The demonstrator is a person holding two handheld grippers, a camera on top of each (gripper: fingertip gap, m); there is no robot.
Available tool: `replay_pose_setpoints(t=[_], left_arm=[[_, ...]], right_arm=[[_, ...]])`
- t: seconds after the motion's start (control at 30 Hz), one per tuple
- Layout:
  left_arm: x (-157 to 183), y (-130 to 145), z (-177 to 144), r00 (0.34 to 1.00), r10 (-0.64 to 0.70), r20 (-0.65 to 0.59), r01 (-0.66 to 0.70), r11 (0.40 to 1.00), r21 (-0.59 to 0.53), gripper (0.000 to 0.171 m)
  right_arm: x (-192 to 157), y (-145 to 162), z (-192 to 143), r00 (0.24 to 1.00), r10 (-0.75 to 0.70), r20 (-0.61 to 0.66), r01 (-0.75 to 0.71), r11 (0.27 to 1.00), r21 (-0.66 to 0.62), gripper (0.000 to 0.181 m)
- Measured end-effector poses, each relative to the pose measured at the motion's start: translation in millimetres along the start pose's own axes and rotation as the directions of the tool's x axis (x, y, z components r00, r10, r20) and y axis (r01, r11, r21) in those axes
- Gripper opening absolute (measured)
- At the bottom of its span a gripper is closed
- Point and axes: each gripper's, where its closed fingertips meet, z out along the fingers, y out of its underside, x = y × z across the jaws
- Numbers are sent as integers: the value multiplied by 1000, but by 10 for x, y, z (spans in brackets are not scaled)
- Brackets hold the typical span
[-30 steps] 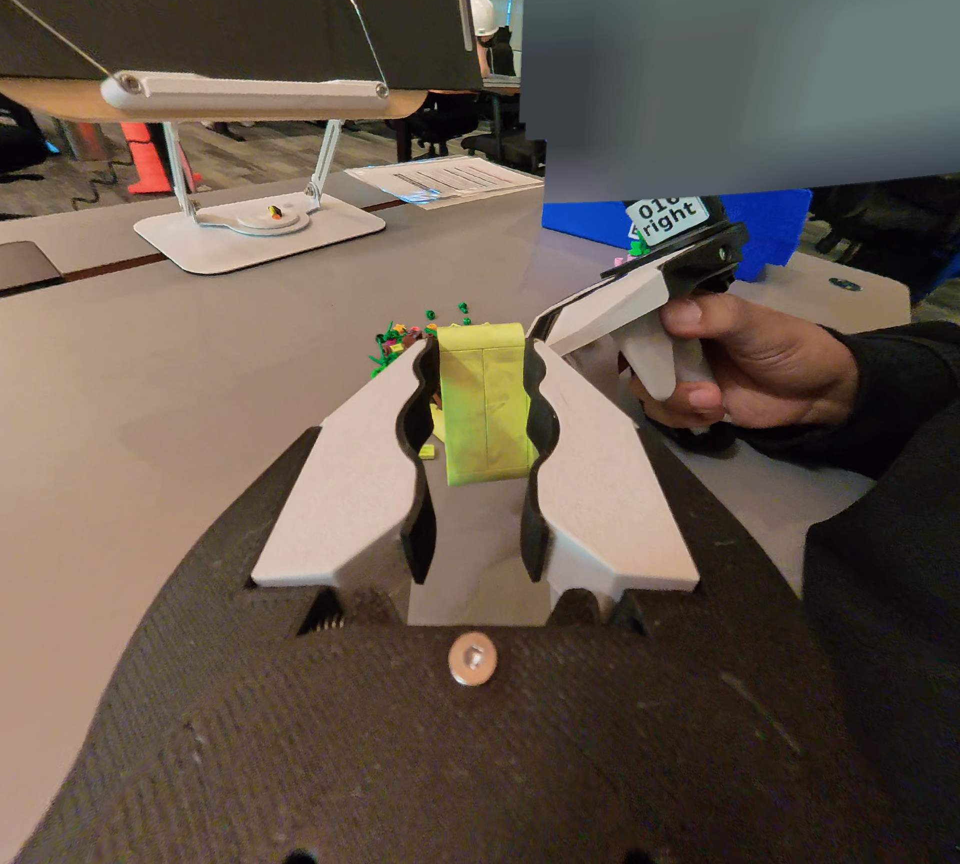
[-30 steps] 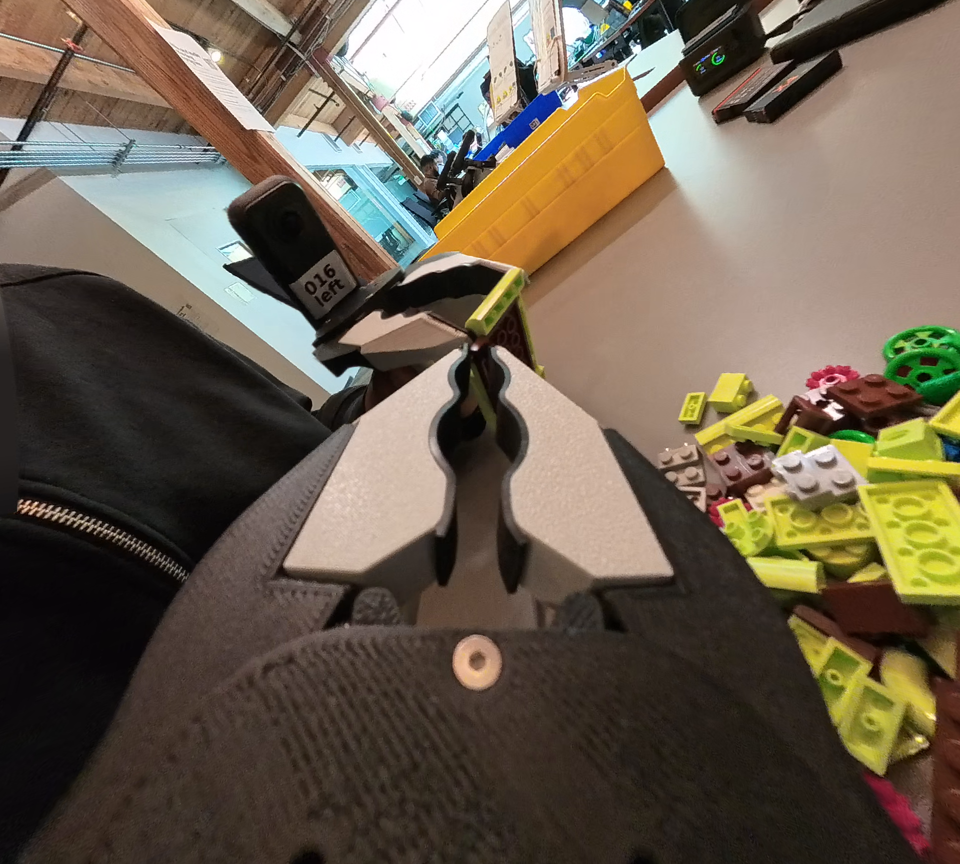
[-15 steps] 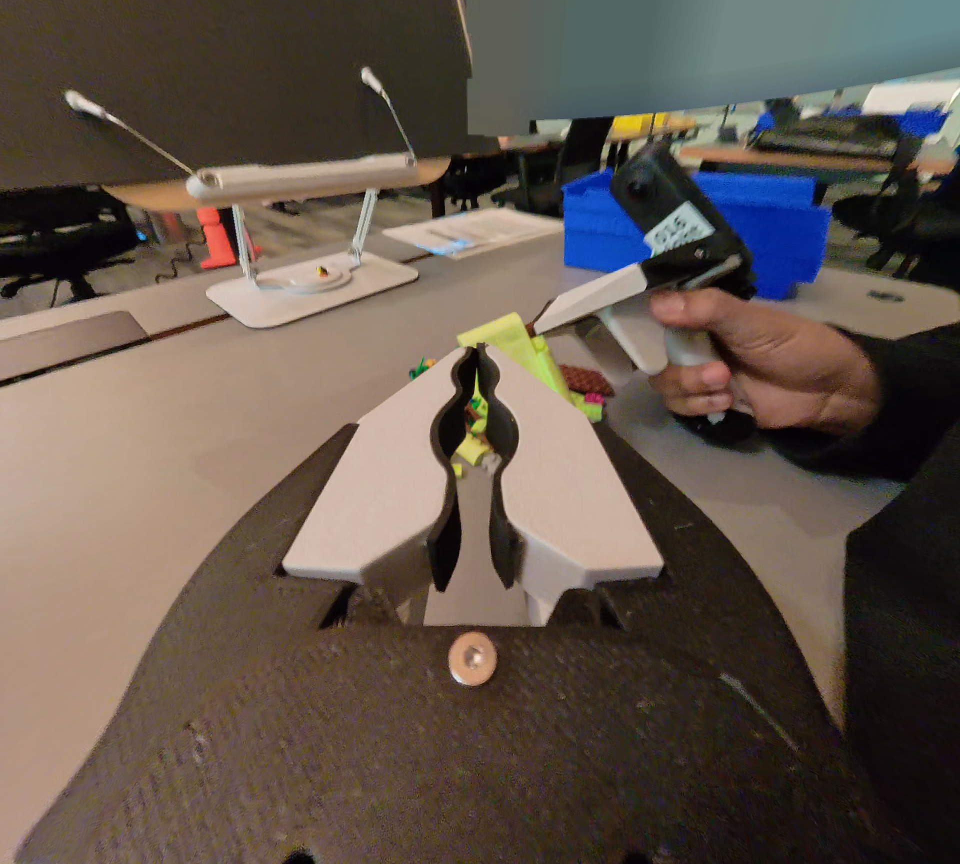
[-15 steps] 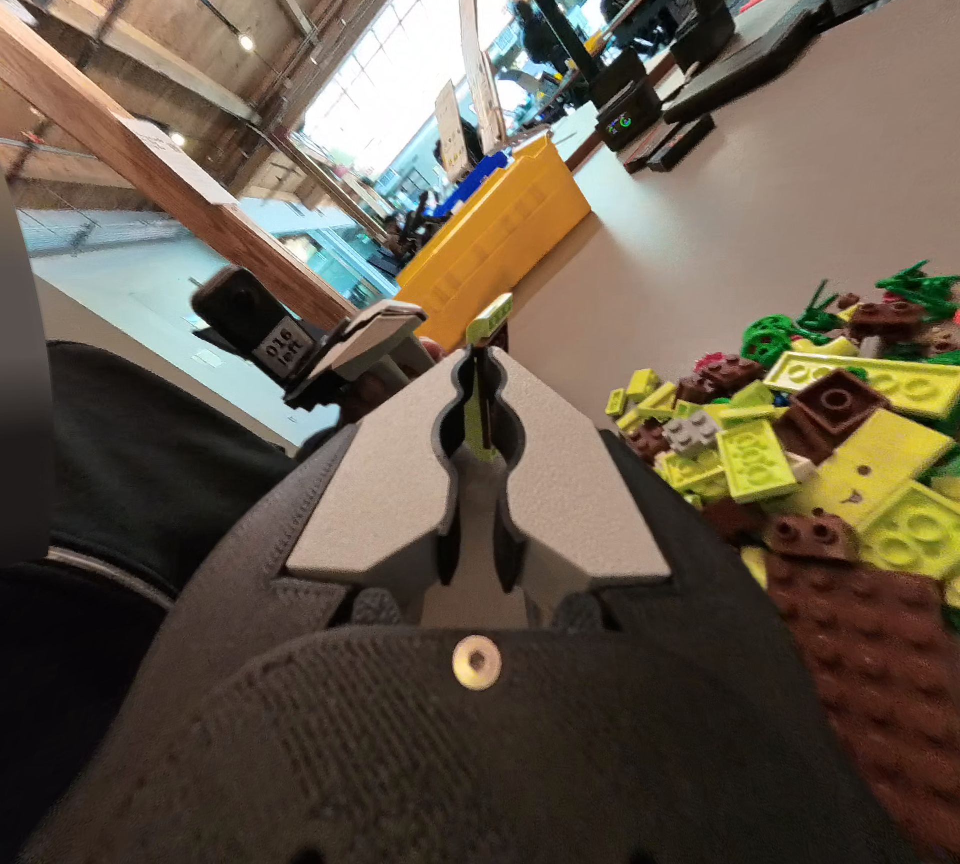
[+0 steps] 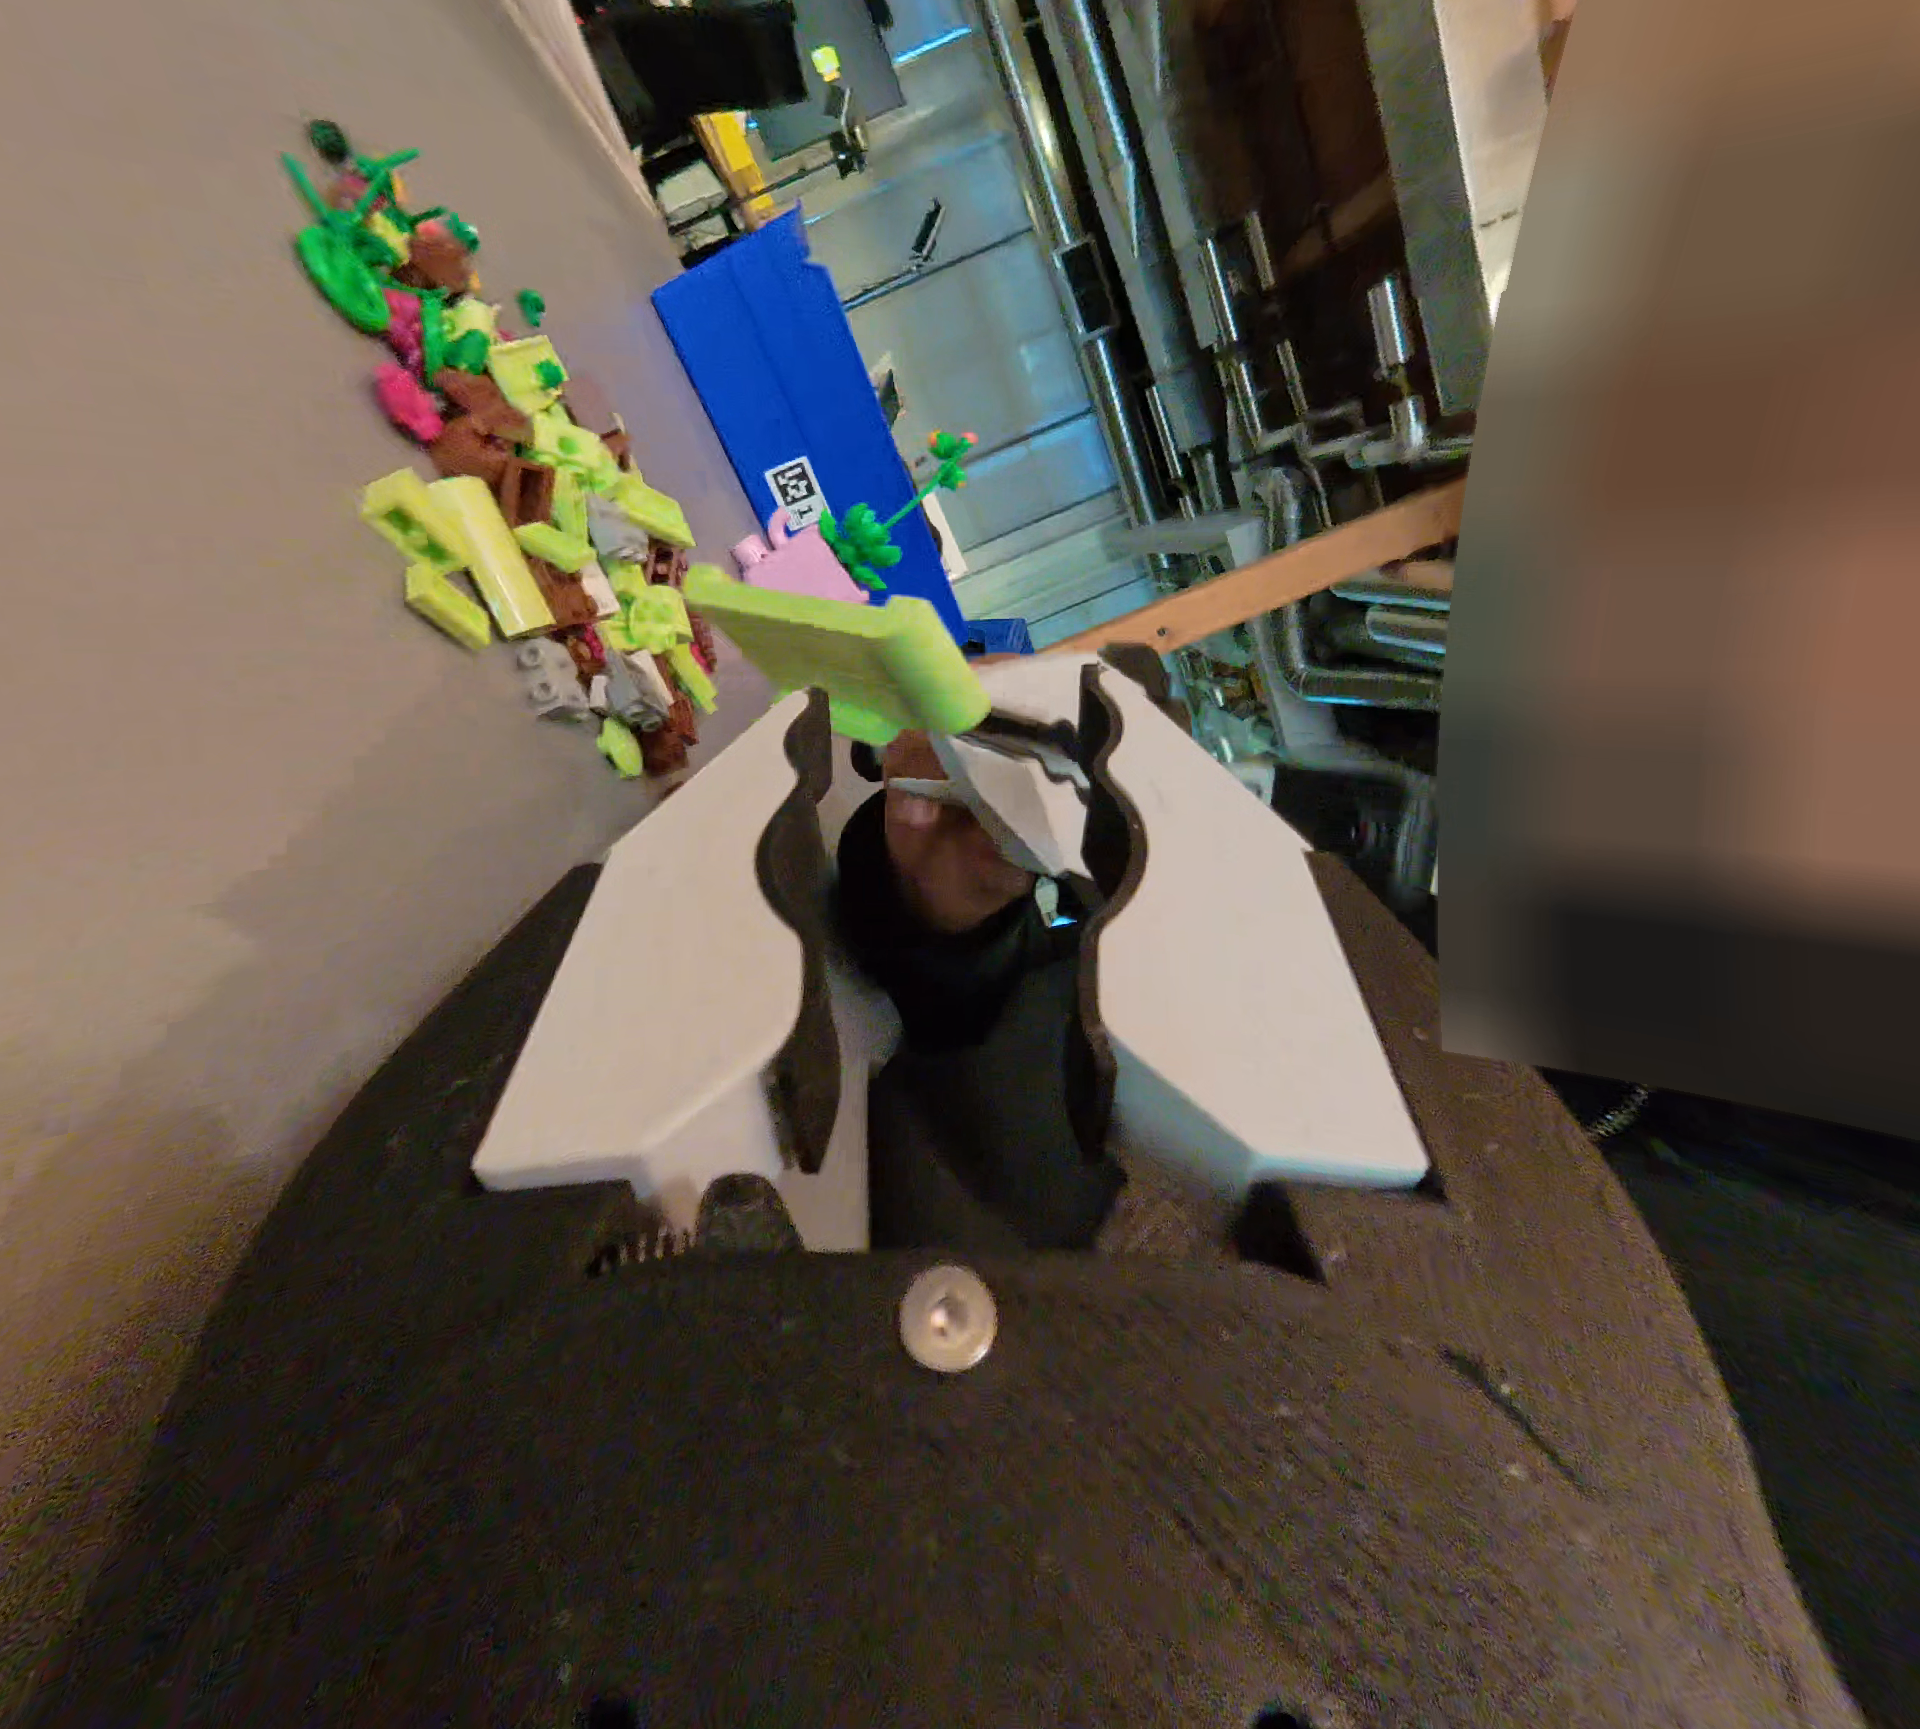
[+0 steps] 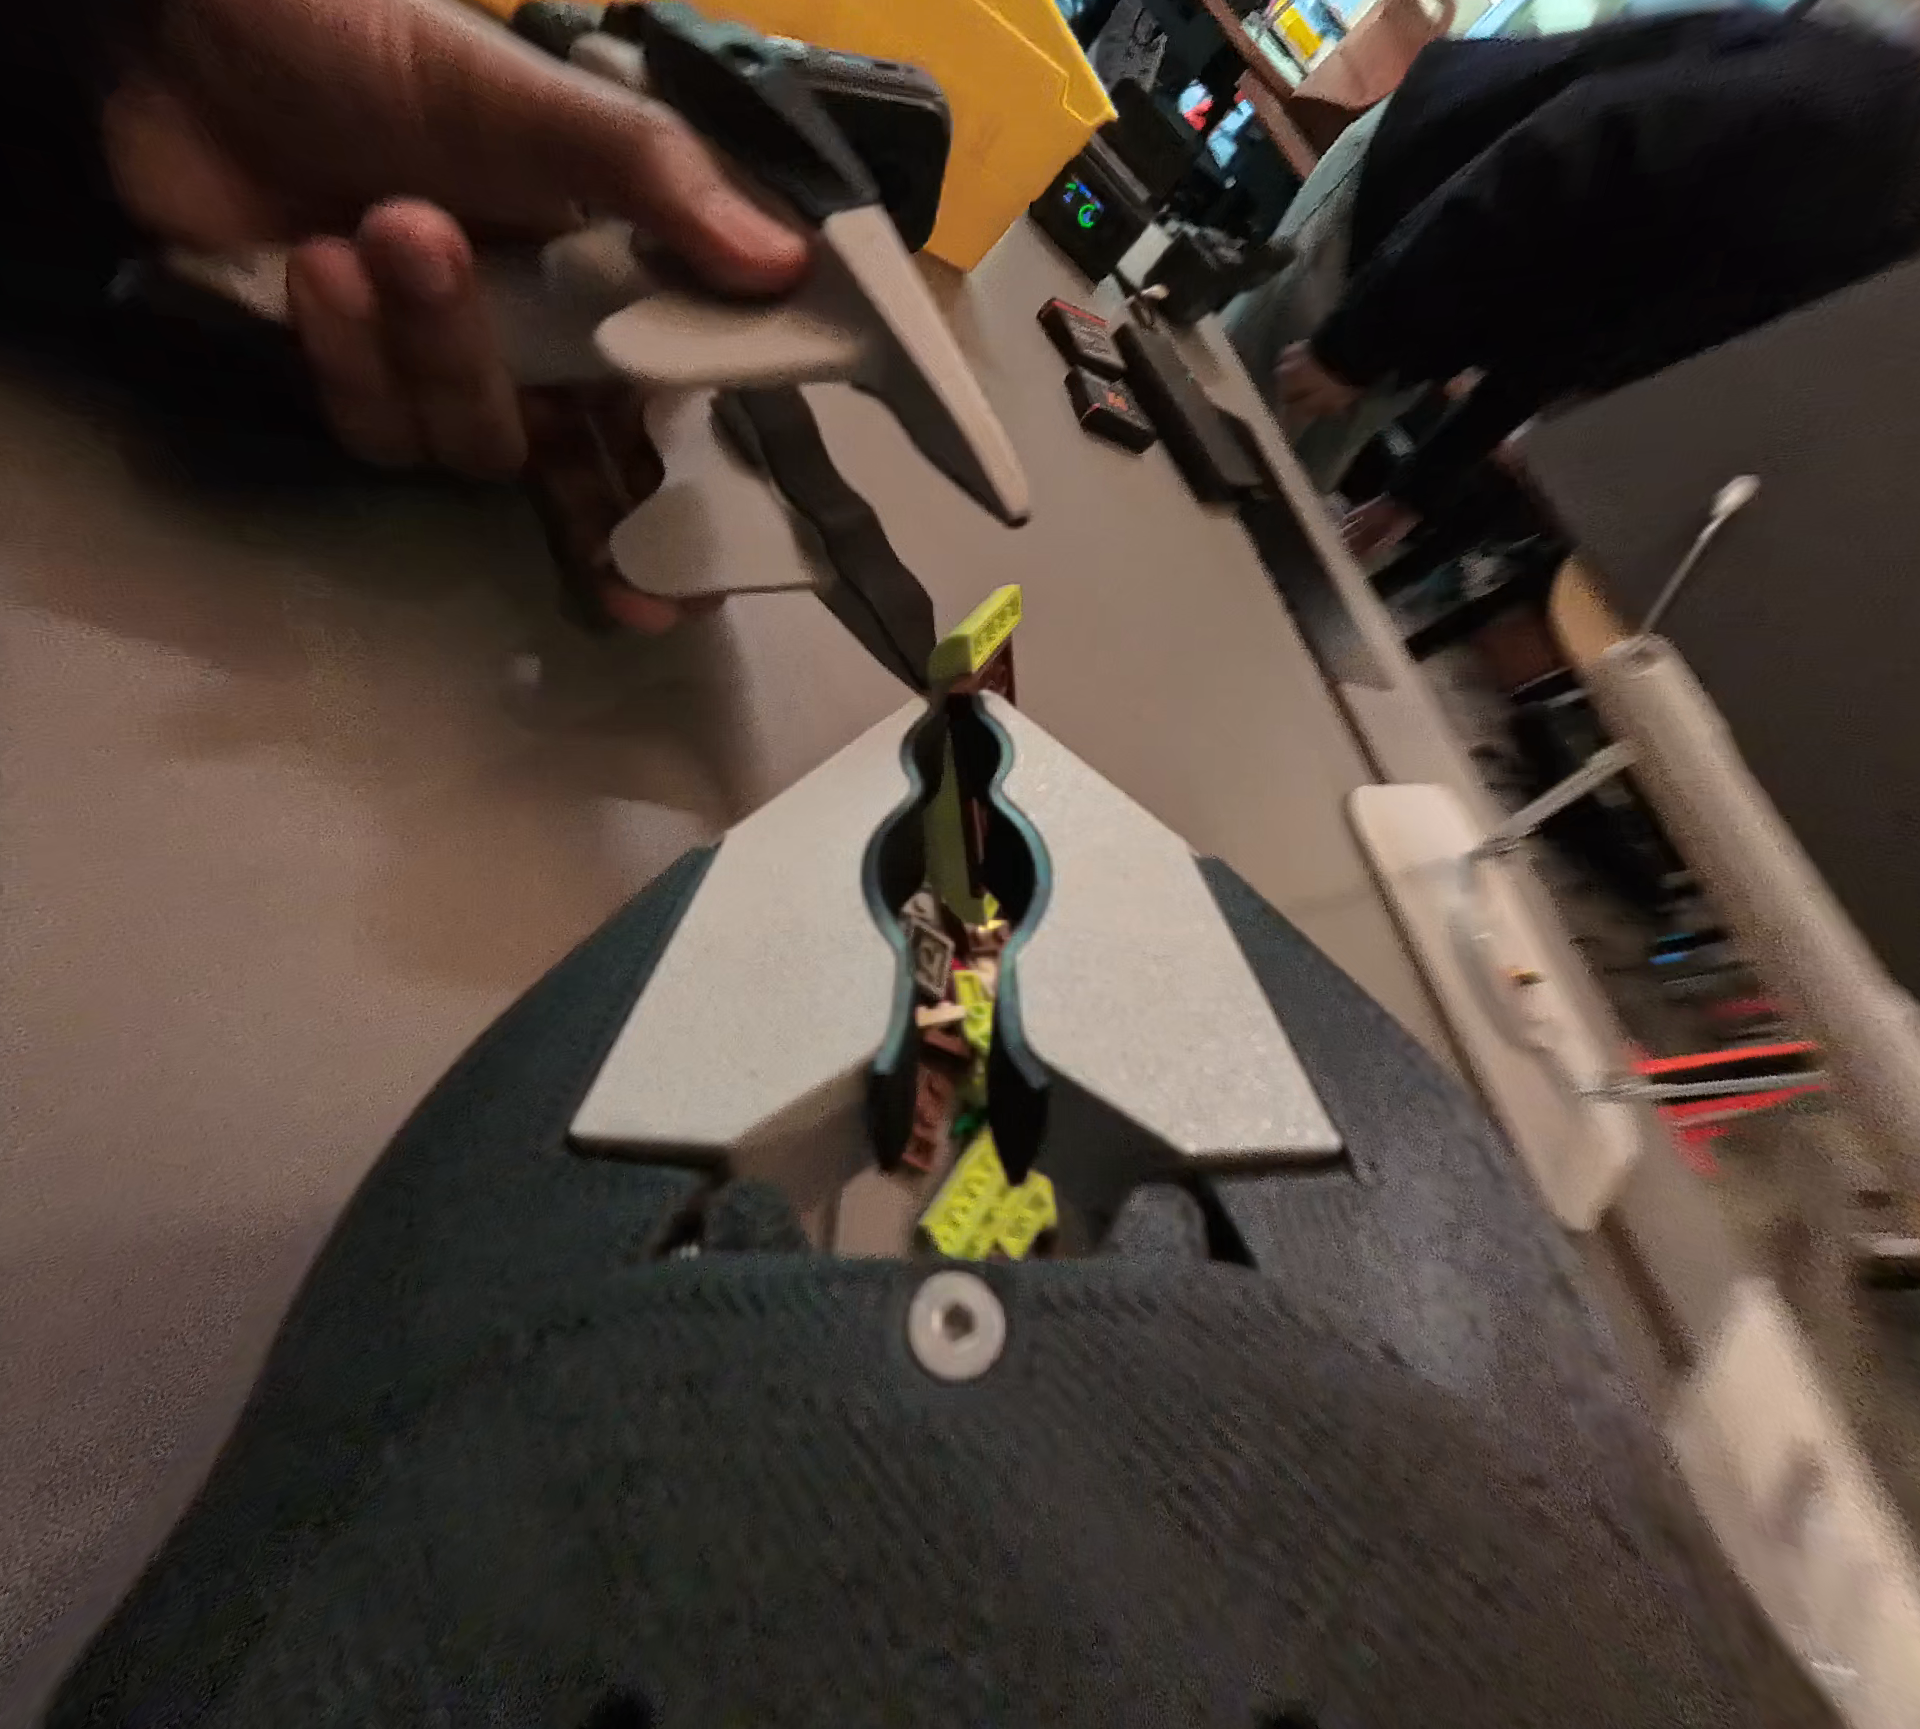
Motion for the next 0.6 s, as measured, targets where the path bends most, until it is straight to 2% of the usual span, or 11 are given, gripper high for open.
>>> replay_pose_setpoints(t=[0.07, 0.17, 0.2, 0.3, 0.43, 0.53, 0.6], left_arm=[[19, -5, -6, 1000, 14, 1, -14, 1000, 1, 39], [-18, 45, 18, 999, 35, 33, -35, 999, -25, 28], [-28, 60, 24, 999, 33, 40, -32, 999, -32, 19], [-20, 71, 19, 999, 35, 39, -34, 999, -32, 15], [7, 74, 10, 997, 72, 38, -71, 997, -22, 10], [26, 81, 13, 994, 100, 35, -100, 995, -22, 10], [13, 90, 23, 988, 145, 58, -143, 989, -28, 13]], right_arm=[[-68, -22, -5, 988, -152, -34, 152, 988, -20, 1], [-131, -64, -15, 955, -288, -70, 286, 958, -32, 1], [-135, -76, -20, 947, -310, -81, 309, 951, -32, 1], [-137, -77, -30, 947, -312, -83, 310, 950, -32, 2], [-118, -92, -47, 984, -174, -44, 174, 985, 1, 1], [-96, -122, -66, 999, 26, 45, -29, 998, 59, 1], [-79, -127, -75, 980, 163, 116, -173, 981, 83, 0]])
